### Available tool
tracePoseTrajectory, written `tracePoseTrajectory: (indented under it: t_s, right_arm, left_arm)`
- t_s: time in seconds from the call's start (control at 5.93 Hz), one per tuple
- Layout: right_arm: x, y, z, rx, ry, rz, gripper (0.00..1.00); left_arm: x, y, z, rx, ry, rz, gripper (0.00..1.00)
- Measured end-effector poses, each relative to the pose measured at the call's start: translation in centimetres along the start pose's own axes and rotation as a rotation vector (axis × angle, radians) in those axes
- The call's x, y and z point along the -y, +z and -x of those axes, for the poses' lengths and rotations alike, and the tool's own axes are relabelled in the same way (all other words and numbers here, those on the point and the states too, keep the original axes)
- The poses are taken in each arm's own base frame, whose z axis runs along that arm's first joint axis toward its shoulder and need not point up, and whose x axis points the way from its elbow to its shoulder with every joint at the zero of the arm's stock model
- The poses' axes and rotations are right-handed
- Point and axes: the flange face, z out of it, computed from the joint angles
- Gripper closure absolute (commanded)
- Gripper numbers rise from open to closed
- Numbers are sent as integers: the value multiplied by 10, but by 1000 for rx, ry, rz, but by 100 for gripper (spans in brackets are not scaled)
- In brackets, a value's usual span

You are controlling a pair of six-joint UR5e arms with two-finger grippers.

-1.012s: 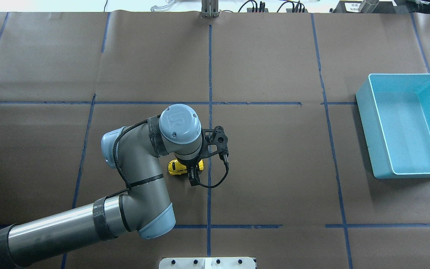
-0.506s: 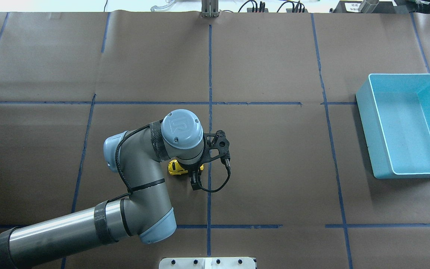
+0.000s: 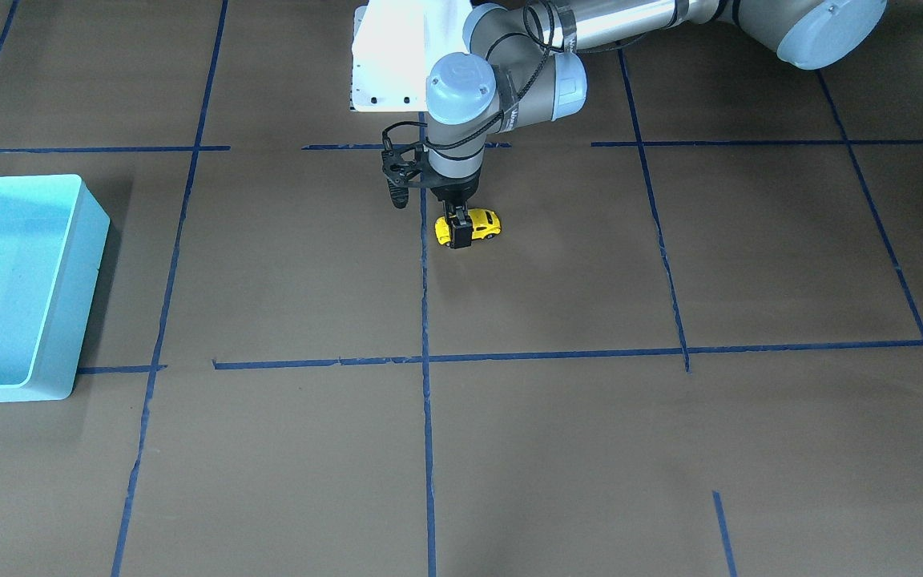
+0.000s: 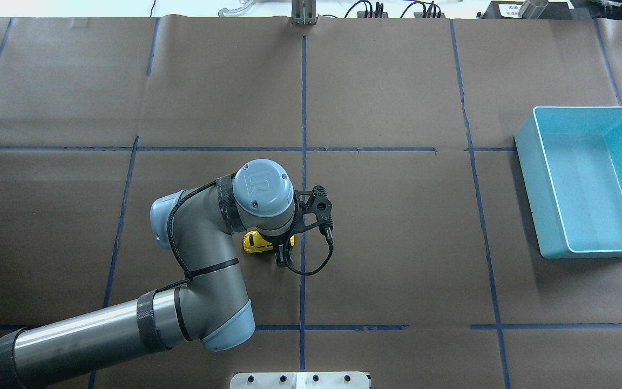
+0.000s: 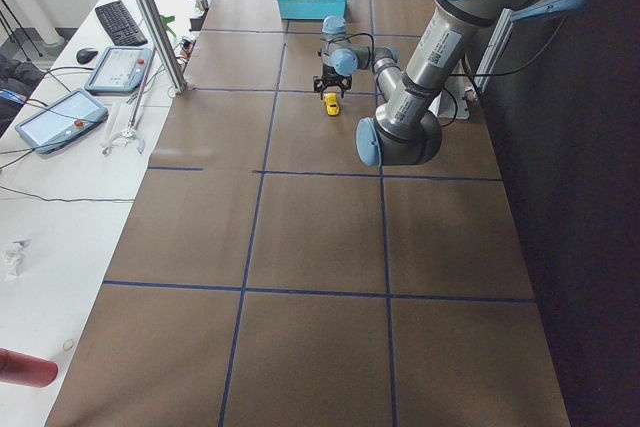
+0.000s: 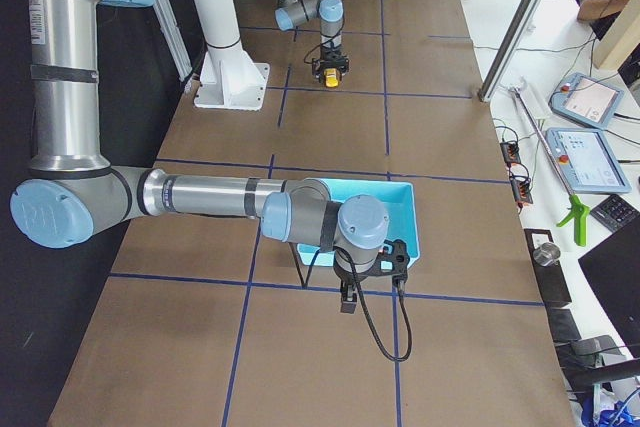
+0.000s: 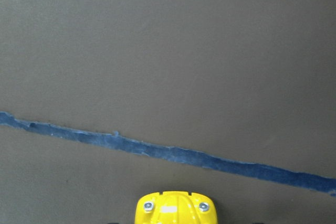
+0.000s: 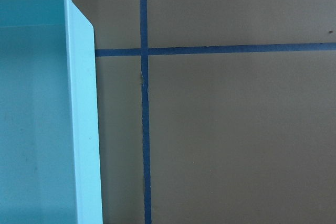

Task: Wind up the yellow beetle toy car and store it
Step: 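Pull the pressed car back toward the robot with the left gripper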

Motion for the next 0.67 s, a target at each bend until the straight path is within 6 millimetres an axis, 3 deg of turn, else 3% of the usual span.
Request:
tracePoseTrajectory:
  t_s: [0.17, 0.34, 0.67]
  right_arm:
    - [0, 0, 0, 0, 0, 0, 0]
    - [0, 0, 0, 0, 1, 1, 0]
    - [-1, 1, -1, 0, 2, 2, 0]
  left_arm:
    - [-1, 0, 1, 2, 3, 1, 87]
    - [-2, 0, 2, 4, 4, 1, 100]
    - [-4, -7, 15, 14, 51, -1, 100]
